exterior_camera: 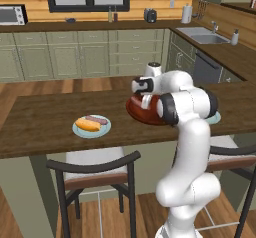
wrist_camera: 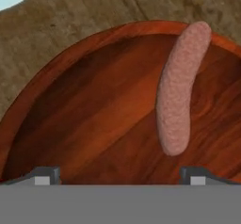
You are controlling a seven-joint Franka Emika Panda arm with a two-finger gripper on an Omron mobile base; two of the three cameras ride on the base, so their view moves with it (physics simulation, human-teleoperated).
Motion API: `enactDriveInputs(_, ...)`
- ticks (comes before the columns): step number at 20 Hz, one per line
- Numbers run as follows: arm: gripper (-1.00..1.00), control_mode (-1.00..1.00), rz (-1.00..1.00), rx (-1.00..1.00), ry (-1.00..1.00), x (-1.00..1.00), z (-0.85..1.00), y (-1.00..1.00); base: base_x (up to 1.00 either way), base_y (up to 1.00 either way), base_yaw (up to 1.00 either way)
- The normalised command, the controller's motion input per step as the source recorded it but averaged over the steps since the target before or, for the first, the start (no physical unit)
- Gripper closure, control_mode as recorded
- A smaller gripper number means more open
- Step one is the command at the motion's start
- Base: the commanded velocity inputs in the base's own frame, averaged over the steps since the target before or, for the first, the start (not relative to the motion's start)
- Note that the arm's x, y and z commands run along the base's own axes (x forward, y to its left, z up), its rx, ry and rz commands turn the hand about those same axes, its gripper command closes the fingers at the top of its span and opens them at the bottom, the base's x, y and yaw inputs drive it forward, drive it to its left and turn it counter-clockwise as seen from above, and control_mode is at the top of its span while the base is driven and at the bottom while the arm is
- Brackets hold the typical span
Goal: Place one bun and one sausage from the bowl on each plate.
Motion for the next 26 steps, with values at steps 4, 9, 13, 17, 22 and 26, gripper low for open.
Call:
enactDriveInputs(4,-1.00,-1.00,0.00,0.00,0.00,0.74,-0.66,0.00,0.00,0.00,0.00)
enactDriveInputs(9,-1.00,-1.00,0.00,0.00,-0.01,0.90,-0.27,0.00,0.00,0.00,0.00)
enactDriveInputs(13,-1.00,-1.00,0.00,0.00,-0.02,0.78,-0.16,0.00,0.00,0.00,0.00)
enactDriveInputs(17,-1.00,-1.00,0.00,0.00,0.00,0.25,-0.56,0.00,0.00,0.00,0.00)
enactDriveInputs(22,1.00,-1.00,-0.11,0.15,-0.05,-0.46,-0.56,-0.55,0.00,0.00,0.00)
enactDriveInputs(26,1.00,-1.00,-0.12,0.29,-0.38,-0.93,-0.14,-0.89,0.00,0.00,0.00)
